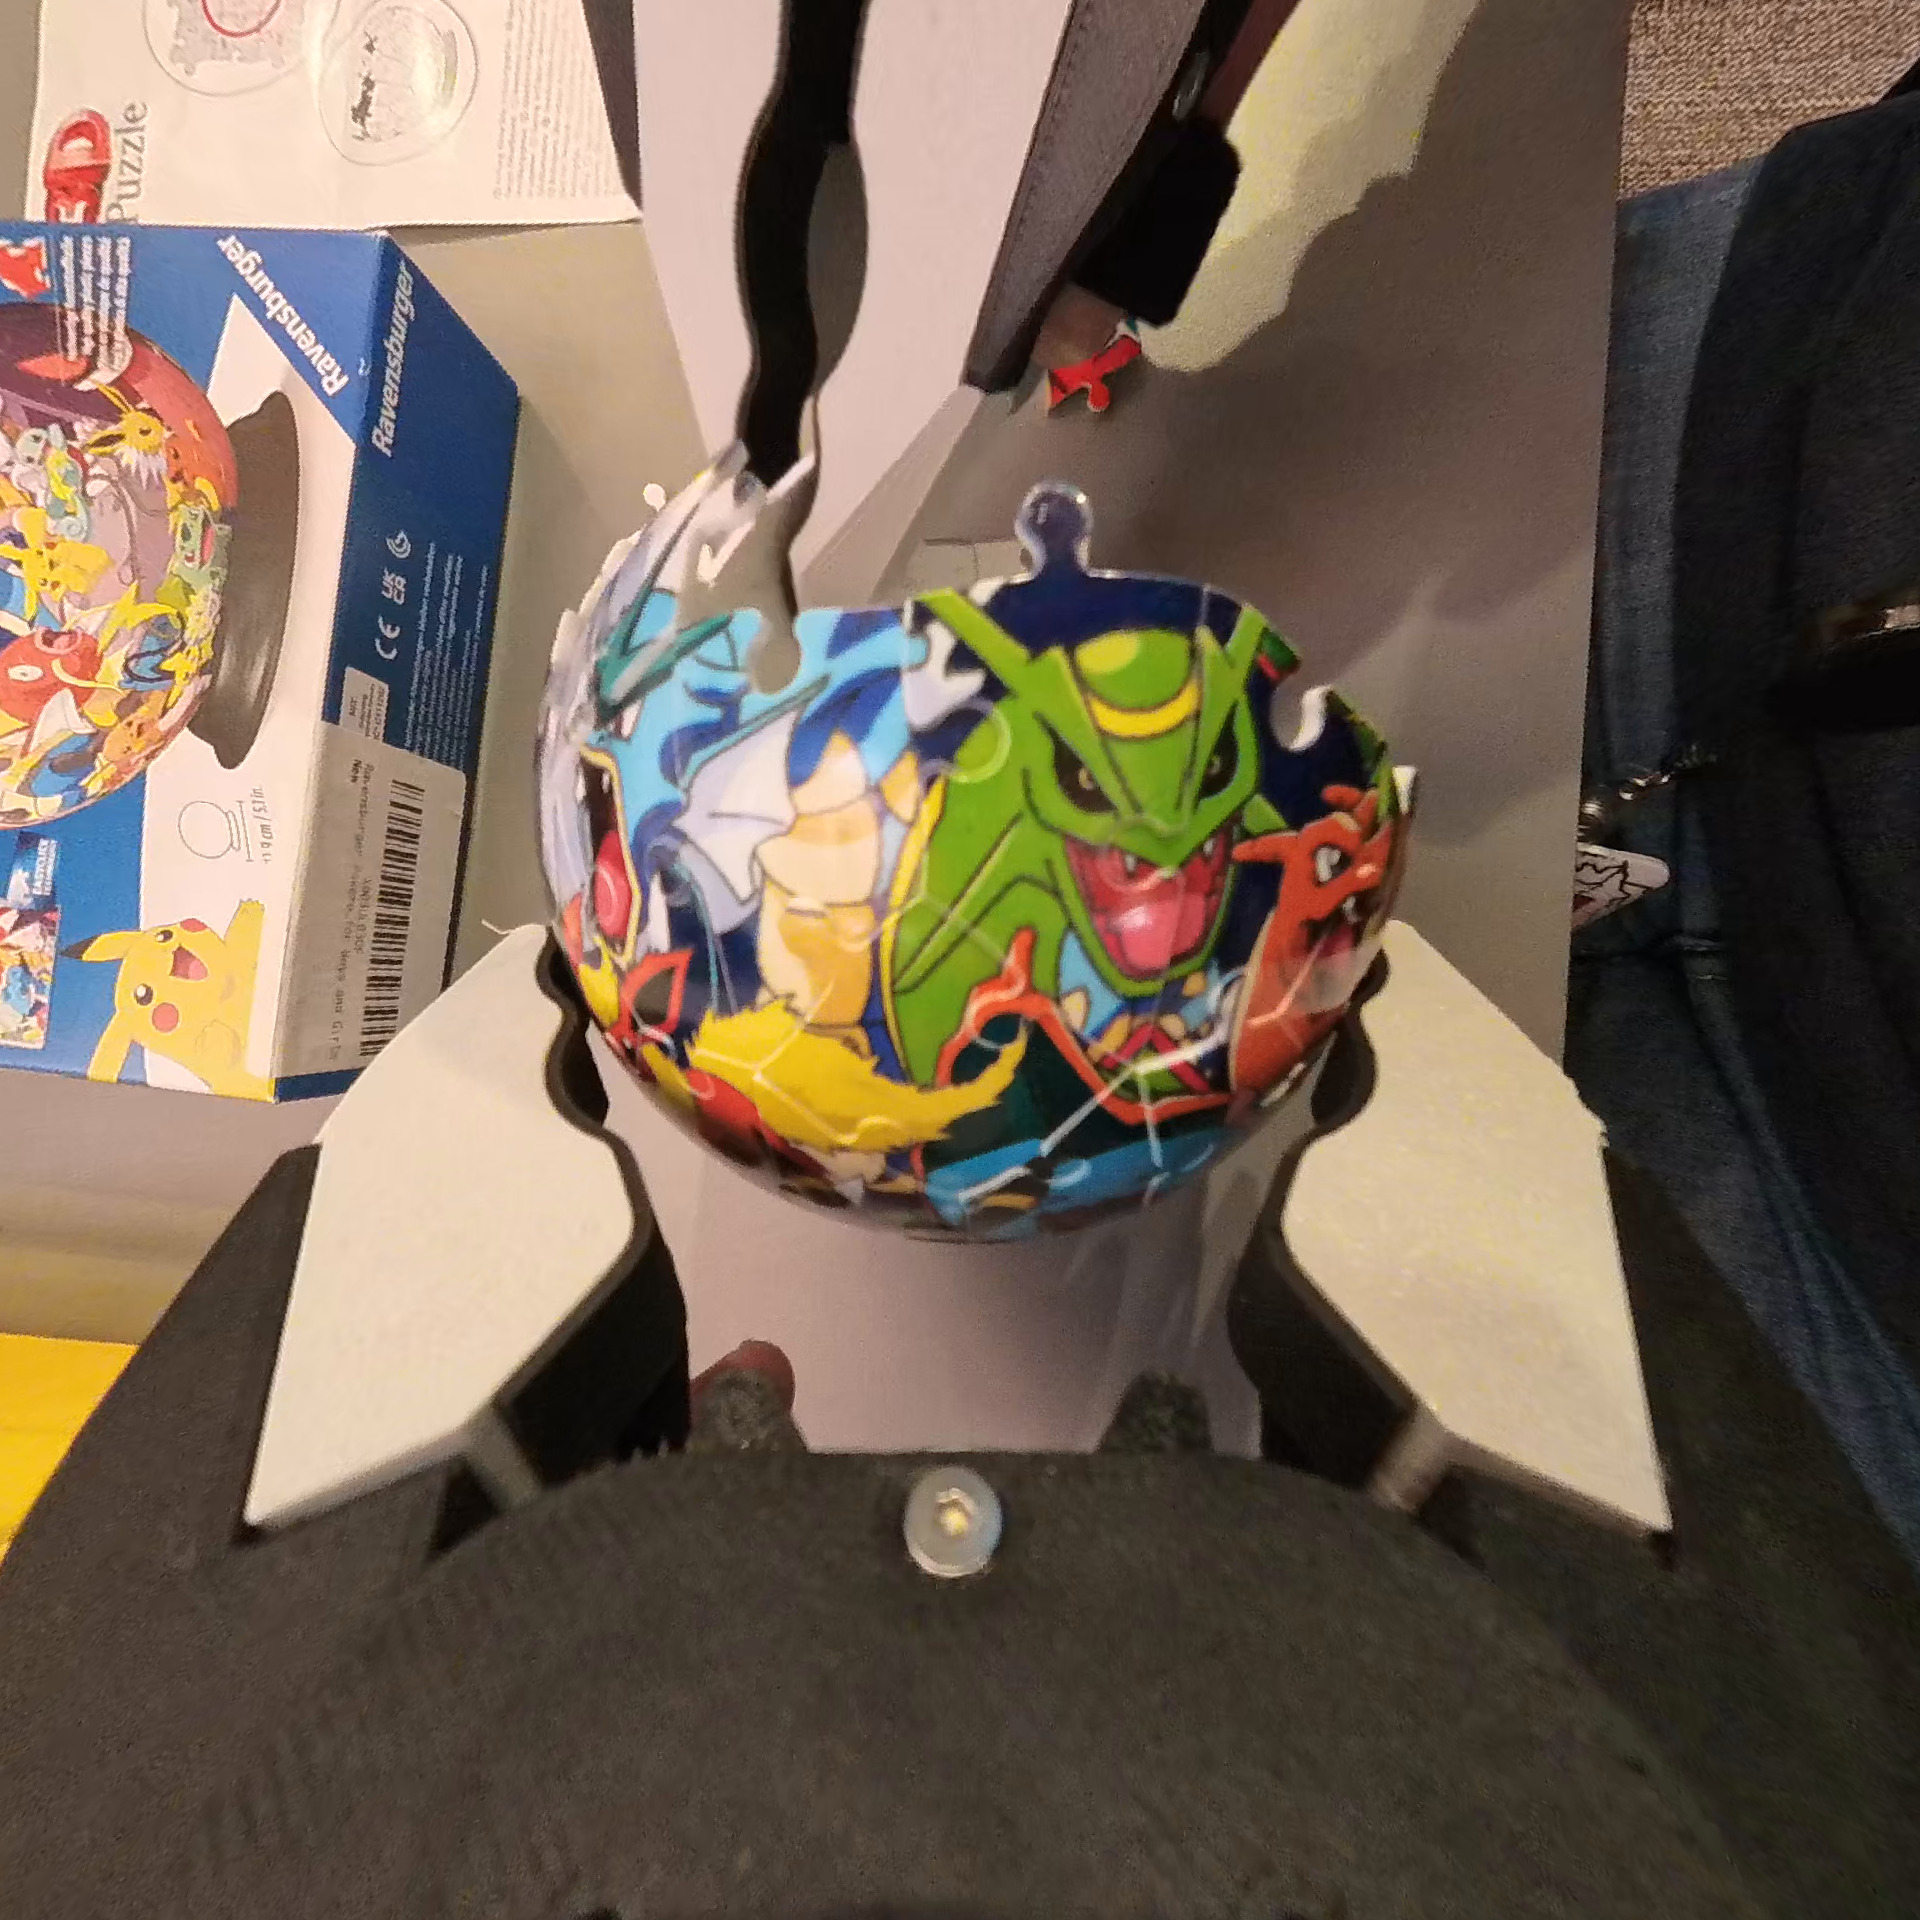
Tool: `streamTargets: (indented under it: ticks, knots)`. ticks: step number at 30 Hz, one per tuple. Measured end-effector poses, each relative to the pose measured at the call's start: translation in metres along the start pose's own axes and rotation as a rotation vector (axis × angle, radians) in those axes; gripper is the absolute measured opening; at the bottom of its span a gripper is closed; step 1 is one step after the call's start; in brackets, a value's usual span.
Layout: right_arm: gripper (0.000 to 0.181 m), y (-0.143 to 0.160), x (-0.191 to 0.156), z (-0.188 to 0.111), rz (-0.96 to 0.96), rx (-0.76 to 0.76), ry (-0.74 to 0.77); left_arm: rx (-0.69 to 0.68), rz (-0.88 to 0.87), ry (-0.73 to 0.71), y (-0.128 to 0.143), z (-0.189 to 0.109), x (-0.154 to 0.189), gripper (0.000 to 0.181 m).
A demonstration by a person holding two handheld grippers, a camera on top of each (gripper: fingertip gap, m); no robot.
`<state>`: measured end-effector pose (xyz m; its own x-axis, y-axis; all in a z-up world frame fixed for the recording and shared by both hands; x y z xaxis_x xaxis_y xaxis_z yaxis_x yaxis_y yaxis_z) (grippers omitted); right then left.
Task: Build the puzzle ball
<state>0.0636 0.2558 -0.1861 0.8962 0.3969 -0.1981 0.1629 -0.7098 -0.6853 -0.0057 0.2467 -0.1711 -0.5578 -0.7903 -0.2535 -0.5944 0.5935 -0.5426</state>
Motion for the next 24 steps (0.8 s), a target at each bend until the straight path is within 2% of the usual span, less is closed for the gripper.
streamTargets:
  ticks: [4,7,9,10,14,16,19,24]
  knots:
    - [0.004,0.0,0.001,0.0,-0.026,-0.004,0.017,0.003,-0.007,-0.001,0.0,0.0,0.0,0.133]
    - [0.019,-0.004,0.001,0.0,-0.018,0.011,0.032,-0.001,-0.002,-0.004,0.0,0.0,0.0,0.133]
    - [0.016,-0.007,0.001,-0.001,-0.026,0.023,0.038,-0.001,-0.004,-0.005,0.0,0.0,0.0,0.133]
    - [0.004,-0.008,0.001,-0.001,-0.037,0.024,0.04,-0.002,-0.002,-0.005,0.0,0.0,0.0,0.133]
    - [0.002,-0.01,0.002,0.0,-0.033,0.026,0.041,-0.004,-0.007,-0.011,0.0,0.0,0.0,0.133]
    - [0.018,-0.01,0.003,-0.001,-0.01,0.03,0.035,-0.006,-0.003,-0.015,0.001,0.0,0.0,0.133]
    - [0.032,-0.012,0.004,-0.004,0.011,0.037,0.029,-0.007,0.0,-0.025,0.001,0.0,0.0,0.133]
    - [0.042,-0.012,0.007,-0.014,0.044,0.052,0.002,0.0,0.001,-0.043,0.001,0.0,-0.001,0.133]
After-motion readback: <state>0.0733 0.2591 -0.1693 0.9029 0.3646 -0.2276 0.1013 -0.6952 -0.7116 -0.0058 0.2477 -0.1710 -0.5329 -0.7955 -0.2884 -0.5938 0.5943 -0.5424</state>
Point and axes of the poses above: each gripper's, where its closed fingertips meet, z out along the fingers, y out of its underside, x = y × z across the jaws, the point moved 1 cm from there along -z, back along the fingers, and after that the axes turned 14 degrees about z, right-handed, at the moved point
